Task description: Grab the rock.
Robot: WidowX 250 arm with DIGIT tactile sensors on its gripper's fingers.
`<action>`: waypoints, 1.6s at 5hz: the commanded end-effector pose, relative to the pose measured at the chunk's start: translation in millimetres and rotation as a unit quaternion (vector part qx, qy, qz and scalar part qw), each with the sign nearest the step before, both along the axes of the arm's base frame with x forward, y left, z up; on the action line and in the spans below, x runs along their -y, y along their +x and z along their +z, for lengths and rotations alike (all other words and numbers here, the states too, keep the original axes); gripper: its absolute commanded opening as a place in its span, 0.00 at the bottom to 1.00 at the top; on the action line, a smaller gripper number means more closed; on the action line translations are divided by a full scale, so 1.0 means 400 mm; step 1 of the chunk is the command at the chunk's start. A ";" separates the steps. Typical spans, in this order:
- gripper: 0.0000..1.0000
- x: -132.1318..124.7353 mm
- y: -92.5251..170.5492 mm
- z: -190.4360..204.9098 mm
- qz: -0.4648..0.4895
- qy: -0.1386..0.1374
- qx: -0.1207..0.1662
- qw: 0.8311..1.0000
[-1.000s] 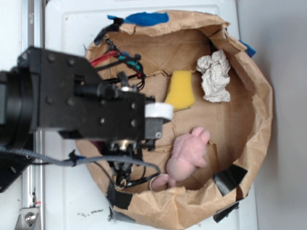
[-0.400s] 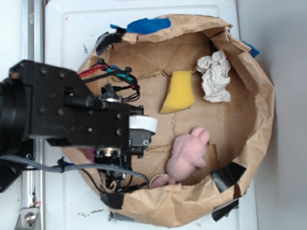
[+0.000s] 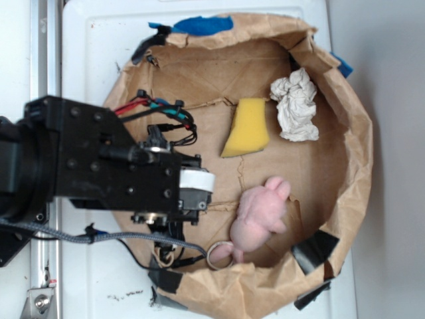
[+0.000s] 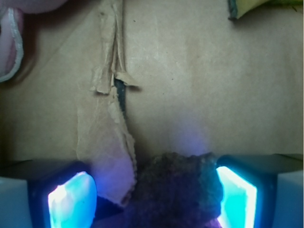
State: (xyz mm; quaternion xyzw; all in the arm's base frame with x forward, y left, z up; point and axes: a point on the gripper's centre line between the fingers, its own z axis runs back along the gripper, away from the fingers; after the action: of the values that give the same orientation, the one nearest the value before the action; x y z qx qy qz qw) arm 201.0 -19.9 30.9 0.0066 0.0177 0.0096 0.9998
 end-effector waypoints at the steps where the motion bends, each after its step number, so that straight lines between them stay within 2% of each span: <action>1: 1.00 -0.005 0.004 -0.033 -0.013 0.032 0.003 0.999; 2: 1.00 -0.005 0.005 -0.038 -0.016 0.034 0.002 0.999; 3: 0.00 -0.003 0.004 -0.028 -0.008 0.026 0.001 1.000; 6: 0.00 -0.013 0.015 -0.005 -0.011 0.024 0.013 1.000; 8: 0.00 -0.053 0.038 0.081 0.008 0.022 0.034 0.999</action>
State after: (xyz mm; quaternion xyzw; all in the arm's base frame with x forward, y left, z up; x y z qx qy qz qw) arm 207.4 -0.5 51.8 0.0284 0.0115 0.0158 0.9994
